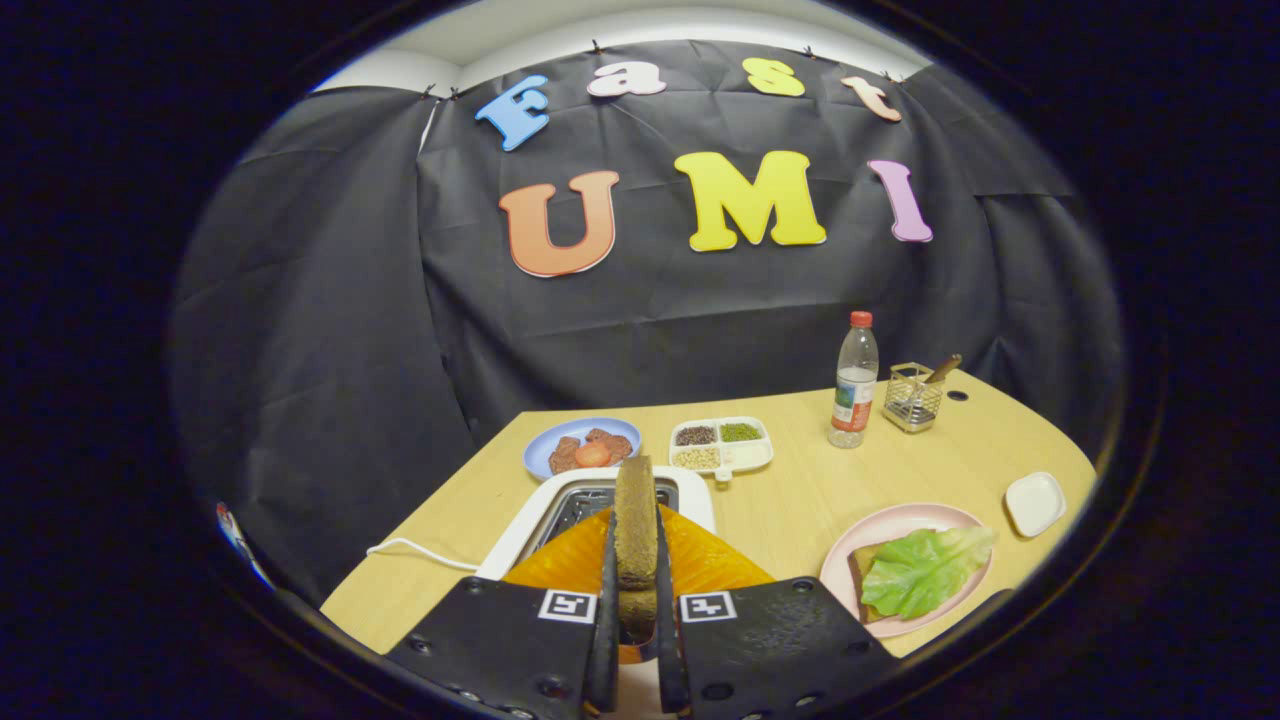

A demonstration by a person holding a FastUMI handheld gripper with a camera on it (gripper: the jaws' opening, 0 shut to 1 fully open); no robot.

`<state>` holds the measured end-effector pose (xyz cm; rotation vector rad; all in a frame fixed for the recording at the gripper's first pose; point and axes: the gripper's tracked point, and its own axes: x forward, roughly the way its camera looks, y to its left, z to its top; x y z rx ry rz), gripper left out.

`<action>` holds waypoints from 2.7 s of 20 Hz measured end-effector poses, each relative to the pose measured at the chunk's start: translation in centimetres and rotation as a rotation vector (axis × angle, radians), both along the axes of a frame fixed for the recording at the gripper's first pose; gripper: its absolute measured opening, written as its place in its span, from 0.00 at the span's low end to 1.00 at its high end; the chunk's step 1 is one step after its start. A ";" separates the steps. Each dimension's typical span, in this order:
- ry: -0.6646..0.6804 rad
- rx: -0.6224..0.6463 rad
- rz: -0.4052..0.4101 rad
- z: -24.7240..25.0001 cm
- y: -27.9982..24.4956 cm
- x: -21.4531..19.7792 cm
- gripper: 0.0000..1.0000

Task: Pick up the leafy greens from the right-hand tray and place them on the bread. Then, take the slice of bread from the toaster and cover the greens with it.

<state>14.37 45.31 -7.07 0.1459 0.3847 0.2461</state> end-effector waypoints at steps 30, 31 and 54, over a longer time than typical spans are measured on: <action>0.021 0.176 -0.204 -7.2 -20.4 3.5 0.09; 0.035 0.180 -0.210 -7.8 -20.8 3.4 0.09; -0.032 0.003 -0.277 -5.8 -29.3 1.2 0.94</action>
